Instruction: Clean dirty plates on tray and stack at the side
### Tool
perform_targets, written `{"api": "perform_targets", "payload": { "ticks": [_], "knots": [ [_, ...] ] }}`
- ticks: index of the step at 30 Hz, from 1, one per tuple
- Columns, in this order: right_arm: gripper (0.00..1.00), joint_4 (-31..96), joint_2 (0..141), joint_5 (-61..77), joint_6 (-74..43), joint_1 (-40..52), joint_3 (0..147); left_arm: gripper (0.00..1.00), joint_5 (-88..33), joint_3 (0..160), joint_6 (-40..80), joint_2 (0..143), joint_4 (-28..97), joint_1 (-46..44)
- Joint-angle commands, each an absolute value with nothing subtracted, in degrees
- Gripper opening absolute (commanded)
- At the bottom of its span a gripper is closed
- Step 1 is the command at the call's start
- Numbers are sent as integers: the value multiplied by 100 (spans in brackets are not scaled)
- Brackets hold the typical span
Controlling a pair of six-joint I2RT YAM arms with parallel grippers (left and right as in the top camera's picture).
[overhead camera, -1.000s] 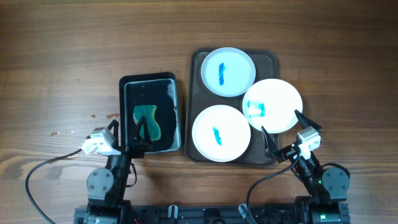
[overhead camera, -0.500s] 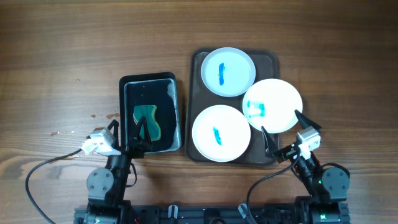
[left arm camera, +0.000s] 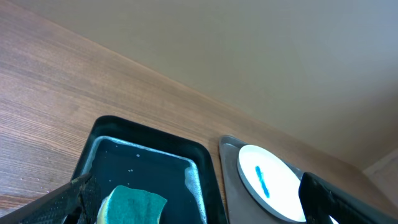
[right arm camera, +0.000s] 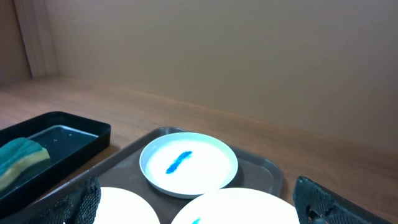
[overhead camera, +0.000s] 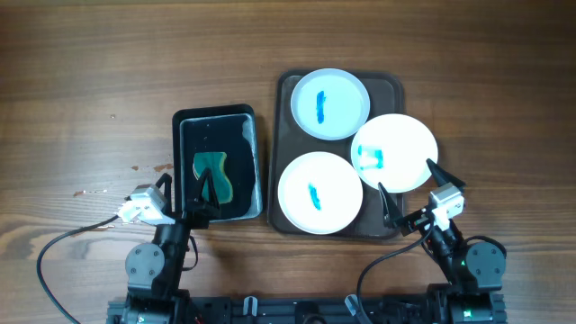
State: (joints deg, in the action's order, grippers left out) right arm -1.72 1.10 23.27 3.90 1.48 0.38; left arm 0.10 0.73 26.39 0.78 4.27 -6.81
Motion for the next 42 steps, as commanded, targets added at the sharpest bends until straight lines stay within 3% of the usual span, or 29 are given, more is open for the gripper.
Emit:
{"api": "perform_targets", "payload": {
  "ticks": [1,26,32,38,42],
  "knots": [
    [100,-183,80,2287,301,176,30,100,-60,34,2589,38,419,-725],
    [100,-266,80,2309,294,176,30,100,49,34,2589,38,390,-725],
    [100,-600,80,2985,-215,176,119,100,-412,34,2598,38,82,-725],
    [100,-276,499,3011,-690,176,1260,100,-786,604,2609,134,-91,-725],
    [100,1105,1905,3006,-427,176,3120,100,-744,1927,2582,1046,1090,-725]
  ]
}}
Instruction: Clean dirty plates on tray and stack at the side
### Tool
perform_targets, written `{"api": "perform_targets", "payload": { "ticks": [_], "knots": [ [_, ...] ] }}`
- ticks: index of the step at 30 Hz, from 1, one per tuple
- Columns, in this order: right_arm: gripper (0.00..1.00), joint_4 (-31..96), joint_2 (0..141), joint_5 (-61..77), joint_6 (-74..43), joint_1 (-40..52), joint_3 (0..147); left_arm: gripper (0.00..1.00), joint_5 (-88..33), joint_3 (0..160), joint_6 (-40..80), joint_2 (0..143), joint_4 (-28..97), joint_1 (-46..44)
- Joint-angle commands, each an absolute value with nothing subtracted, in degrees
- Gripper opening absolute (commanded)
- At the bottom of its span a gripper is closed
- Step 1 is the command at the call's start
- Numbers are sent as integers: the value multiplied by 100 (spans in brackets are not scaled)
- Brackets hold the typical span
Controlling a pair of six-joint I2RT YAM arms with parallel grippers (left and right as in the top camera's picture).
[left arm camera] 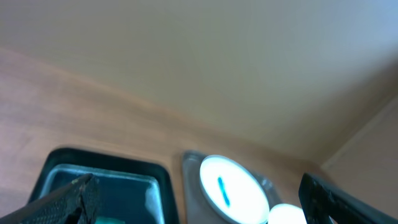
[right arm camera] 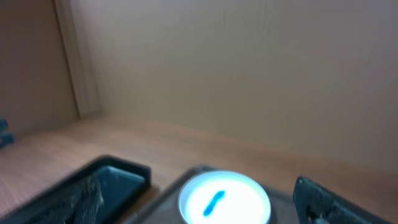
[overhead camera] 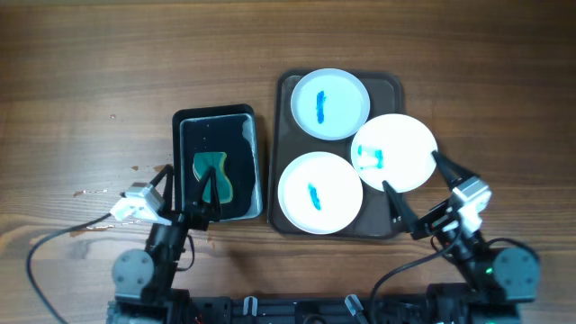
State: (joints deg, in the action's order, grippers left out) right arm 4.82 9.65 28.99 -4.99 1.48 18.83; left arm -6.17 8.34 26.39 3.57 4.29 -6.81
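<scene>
Three white plates with blue smears sit on a brown tray: a far plate, a right plate and a near plate. A green sponge lies in a black water basin left of the tray. My left gripper is open at the basin's near edge, by the sponge. My right gripper is open at the tray's near right corner, its far finger over the right plate's edge. The far plate shows in the left wrist view and the far plate in the right wrist view.
The wooden table stretches left of and beyond the basin. A pale wall rises behind the table. A cable runs from the left arm near the front edge.
Both wrists have tilted upward, so their views show more wall and less table. The right gripper has shifted right and toward the front edge. Plates and sponge are where they were.
</scene>
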Motion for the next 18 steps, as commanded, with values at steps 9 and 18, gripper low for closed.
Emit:
{"api": "perform_targets", "payload": {
  "ticks": [9,18],
  "knots": [
    [100,4552,5408,2875,-215,176,7286,100,-847,5468,2567,4943,4283,-725],
    [86,5293,6578,3317,-1127,213,7647,100,-2436,6226,2589,6724,5137,-729]
  ]
}}
